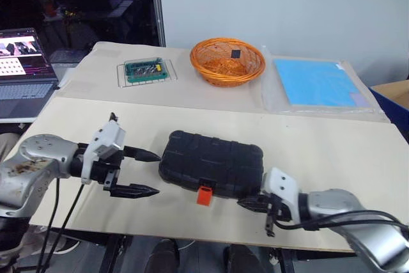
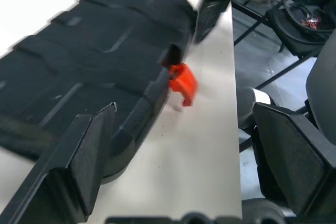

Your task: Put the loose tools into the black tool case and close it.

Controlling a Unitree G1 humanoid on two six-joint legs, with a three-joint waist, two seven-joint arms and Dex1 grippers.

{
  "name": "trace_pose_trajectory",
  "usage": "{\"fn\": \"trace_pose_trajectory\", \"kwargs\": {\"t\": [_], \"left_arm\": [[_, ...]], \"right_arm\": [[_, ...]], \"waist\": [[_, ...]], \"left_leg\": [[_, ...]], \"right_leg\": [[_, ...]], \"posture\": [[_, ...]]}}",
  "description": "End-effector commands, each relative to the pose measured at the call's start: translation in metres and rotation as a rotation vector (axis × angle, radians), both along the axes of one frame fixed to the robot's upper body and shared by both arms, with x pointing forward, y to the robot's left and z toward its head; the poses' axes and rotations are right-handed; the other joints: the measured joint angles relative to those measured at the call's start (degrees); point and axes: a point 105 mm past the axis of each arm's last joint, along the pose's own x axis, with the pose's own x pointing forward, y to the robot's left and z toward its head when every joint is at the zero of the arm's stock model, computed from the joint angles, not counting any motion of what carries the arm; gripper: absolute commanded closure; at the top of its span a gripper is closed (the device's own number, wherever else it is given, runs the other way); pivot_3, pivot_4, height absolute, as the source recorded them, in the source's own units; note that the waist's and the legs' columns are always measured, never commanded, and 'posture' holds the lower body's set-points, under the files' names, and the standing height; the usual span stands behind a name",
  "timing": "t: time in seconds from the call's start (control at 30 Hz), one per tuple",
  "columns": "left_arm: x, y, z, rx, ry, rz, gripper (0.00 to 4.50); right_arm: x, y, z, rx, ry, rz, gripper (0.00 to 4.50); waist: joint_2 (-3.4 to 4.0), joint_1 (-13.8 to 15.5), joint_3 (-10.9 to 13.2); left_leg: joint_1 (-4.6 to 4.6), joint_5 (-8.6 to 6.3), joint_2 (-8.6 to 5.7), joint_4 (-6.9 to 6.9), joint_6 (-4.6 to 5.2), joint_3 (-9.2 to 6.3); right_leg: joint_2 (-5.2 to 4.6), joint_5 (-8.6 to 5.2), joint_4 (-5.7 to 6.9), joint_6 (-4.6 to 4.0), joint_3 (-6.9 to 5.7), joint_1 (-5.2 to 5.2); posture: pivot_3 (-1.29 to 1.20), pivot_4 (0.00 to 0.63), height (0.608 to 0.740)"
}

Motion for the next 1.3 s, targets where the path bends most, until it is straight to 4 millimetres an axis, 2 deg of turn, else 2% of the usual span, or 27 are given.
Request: {"fn": "trace_pose_trajectory", "kwargs": {"t": [0.03,0.1,0.2,0.27,0.33,0.43,0.47,0.57,0.63,0.73,0.87,1.13,1.17,1.2,1.3], "left_arm": [[0.008,-0.011,0.002,0.005,-0.088,0.018,0.04],[0.016,-0.017,0.001,-0.001,-0.123,0.045,0.04],[0.039,-0.029,-0.001,-0.025,-0.191,0.122,0.04],[0.045,-0.036,-0.002,-0.032,-0.198,0.130,0.04],[0.054,-0.046,-0.003,-0.028,-0.216,0.132,0.04],[0.066,-0.056,-0.005,-0.021,-0.204,0.125,0.00],[0.068,-0.058,-0.009,-0.009,-0.186,0.117,0.00],[0.070,-0.061,-0.023,0.043,-0.137,0.074,0.00],[0.068,-0.063,-0.029,0.058,-0.120,0.038,0.00],[0.073,-0.063,-0.041,0.087,-0.076,0.056,0.00],[0.076,-0.065,-0.039,0.075,-0.077,0.056,0.00],[0.076,-0.060,-0.037,0.074,-0.095,0.076,0.00],[0.076,-0.060,-0.037,0.073,-0.095,0.080,0.00],[0.075,-0.059,-0.037,0.073,-0.095,0.083,0.00],[0.075,-0.058,-0.038,0.076,-0.097,0.088,0.00]], "right_arm": [[0.059,-0.013,0.020,-0.033,-0.172,-0.242,4.50],[0.084,-0.011,0.027,-0.025,-0.222,-0.309,4.50],[0.113,-0.004,0.033,-0.038,-0.276,-0.329,4.50],[0.118,-0.001,0.036,-0.021,-0.264,-0.319,4.50],[0.106,-0.002,0.034,-0.021,-0.186,-0.264,4.50],[0.076,-0.014,0.039,-0.005,-0.112,-0.214,3.71],[0.064,-0.016,0.043,0.024,-0.087,-0.206,3.32],[0.042,-0.010,0.056,0.170,-0.020,-0.196,2.30],[0.038,-0.004,0.060,0.238,-0.001,-0.206,1.58],[0.050,0.007,0.051,0.267,-0.010,-0.270,0.52],[0.065,0.020,0.042,0.287,-0.018,-0.326,0.52],[0.077,0.025,0.032,0.278,-0.026,-0.372,0.52],[0.078,0.026,0.033,0.282,-0.031,-0.370,1.04],[0.079,0.028,0.033,0.285,-0.034,-0.364,1.21],[0.080,0.032,0.035,0.286,-0.041,-0.344,2.33]], "waist": [[0.00,-0.2,0.0],[0.01,-0.2,0.0],[0.01,0.1,0.0],[0.01,0.2,0.0],[0.01,0.4,0.0],[0.02,1.3,0.0],[0.02,1.4,0.0],[0.04,1.1,0.0],[0.04,0.6,0.0],[0.07,0.2,-0.1],[0.09,0.2,-0.1],[0.11,0.3,-0.1],[0.11,0.2,-0.1],[0.11,0.2,-0.1],[0.11,0.1,-0.1]], "left_leg": [[-0.14,0.03,0.02,0.03,0.04,0.00],[-0.29,0.05,0.03,0.11,0.07,-0.05],[-0.43,0.07,0.11,0.20,0.09,-0.15],[-0.49,0.08,0.11,0.22,0.11,-0.16],[-0.55,0.10,0.11,0.22,0.14,-0.19],[-0.70,0.03,0.08,0.18,0.23,-0.21],[-0.73,-0.02,0.07,0.18,0.26,-0.24],[-0.73,-0.07,0.09,0.17,0.26,-0.26],[-0.66,-0.07,0.13,0.20,0.26,-0.31],[-0.44,-0.05,0.20,0.23,0.24,-0.44],[-0.40,-0.01,0.22,0.26,0.21,-0.43],[-0.46,0.02,0.23,0.29,0.22,-0.42],[-0.46,0.02,0.23,0.29,0.22,-0.43],[-0.46,0.02,0.23,0.29,0.22,-0.43],[-0.46,0.02,0.25,0.29,0.22,-0.42]], "right_leg": [[0.06,0.08,0.05,0.09,0.03,-0.02],[0.17,0.41,0.08,0.52,0.07,-0.14],[0.37,0.47,0.09,0.57,0.08,-0.20],[0.41,0.49,0.08,0.61,0.09,-0.20],[0.44,0.49,0.06,0.65,0.10,-0.21],[0.43,0.43,0.02,0.75,0.09,-0.24],[0.43,0.42,0.02,0.76,0.09,-0.24],[0.47,0.42,0.02,0.75,0.11,-0.26],[0.54,0.45,0.08,0.70,0.13,-0.23],[0.68,0.48,0.08,0.64,0.13,-0.06],[0.69,0.55,0.08,0.61,0.15,-0.05],[0.69,0.57,0.08,0.60,0.16,-0.07],[0.70,0.57,0.09,0.60,0.16,-0.08],[0.70,0.56,0.12,0.59,0.16,-0.09],[0.71,0.56,0.13,0.59,0.16,-0.08]], "posture": [[0.00,0.150,0.740],[0.00,0.150,0.740],[0.00,0.150,0.740],[0.00,0.150,0.740],[0.00,0.150,0.740],[0.00,0.150,0.740],[0.00,0.150,0.740],[0.00,0.150,0.740],[0.00,0.150,0.740],[0.00,0.150,0.740],[0.00,0.150,0.740],[0.00,0.150,0.740],[0.00,0.150,0.740],[0.00,0.150,0.740],[0.00,0.150,0.740]]}}
